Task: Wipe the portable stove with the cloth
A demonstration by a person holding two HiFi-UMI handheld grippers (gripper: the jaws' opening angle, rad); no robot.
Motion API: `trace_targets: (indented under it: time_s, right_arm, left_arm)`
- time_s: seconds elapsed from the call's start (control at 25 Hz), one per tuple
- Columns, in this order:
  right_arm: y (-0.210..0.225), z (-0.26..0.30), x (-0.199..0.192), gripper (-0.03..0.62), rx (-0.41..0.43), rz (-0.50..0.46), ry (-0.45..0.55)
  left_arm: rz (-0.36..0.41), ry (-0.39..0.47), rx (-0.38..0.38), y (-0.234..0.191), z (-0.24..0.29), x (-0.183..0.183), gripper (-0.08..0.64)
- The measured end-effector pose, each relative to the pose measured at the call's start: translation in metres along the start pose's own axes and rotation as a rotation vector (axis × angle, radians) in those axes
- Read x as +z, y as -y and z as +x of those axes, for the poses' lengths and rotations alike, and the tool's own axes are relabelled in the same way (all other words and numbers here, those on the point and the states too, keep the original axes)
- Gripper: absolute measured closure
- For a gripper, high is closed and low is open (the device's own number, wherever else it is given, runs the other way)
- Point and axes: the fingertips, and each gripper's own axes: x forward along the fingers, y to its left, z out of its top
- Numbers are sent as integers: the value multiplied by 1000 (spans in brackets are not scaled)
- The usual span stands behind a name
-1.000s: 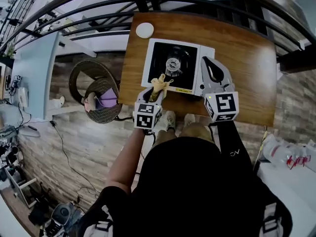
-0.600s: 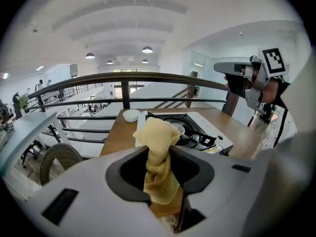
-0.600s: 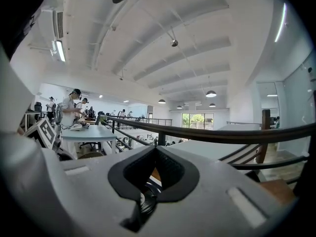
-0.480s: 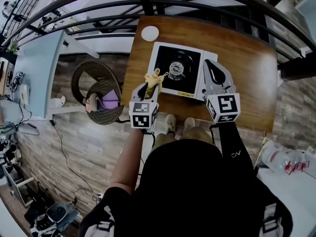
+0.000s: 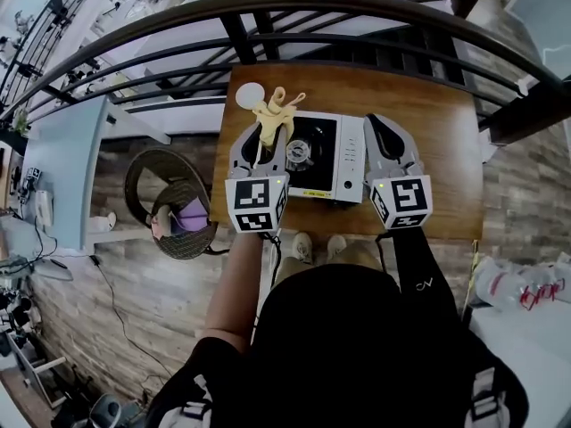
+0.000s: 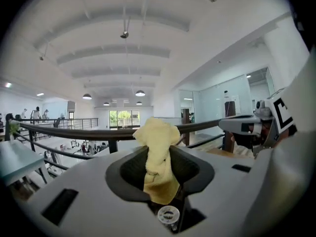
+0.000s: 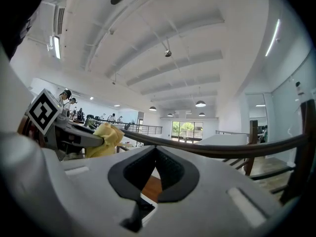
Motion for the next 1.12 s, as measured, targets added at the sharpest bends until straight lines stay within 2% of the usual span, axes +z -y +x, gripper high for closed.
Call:
trace_targets:
  time_s: [0.28, 0.44, 0.64, 0.84, 1.12]
  right_arm:
    - [32, -3, 35, 589, -22, -35, 67]
    - [38, -12, 33, 588, -9, -49, 80]
    - [56, -21, 29, 588, -17, -36, 90]
    - [52, -31, 28, 589, -18, -107, 78]
    - [54, -40, 34, 589, -19, -104, 102]
  left_arm:
    - [77, 106, 42, 20, 9, 52, 433]
    - [113, 144, 48, 36, 18, 70, 433]
    - [104, 167, 62, 49, 17, 71, 433]
    - [108, 184, 53, 67, 12, 68, 433]
    - [105, 199, 58, 74, 10, 73, 433]
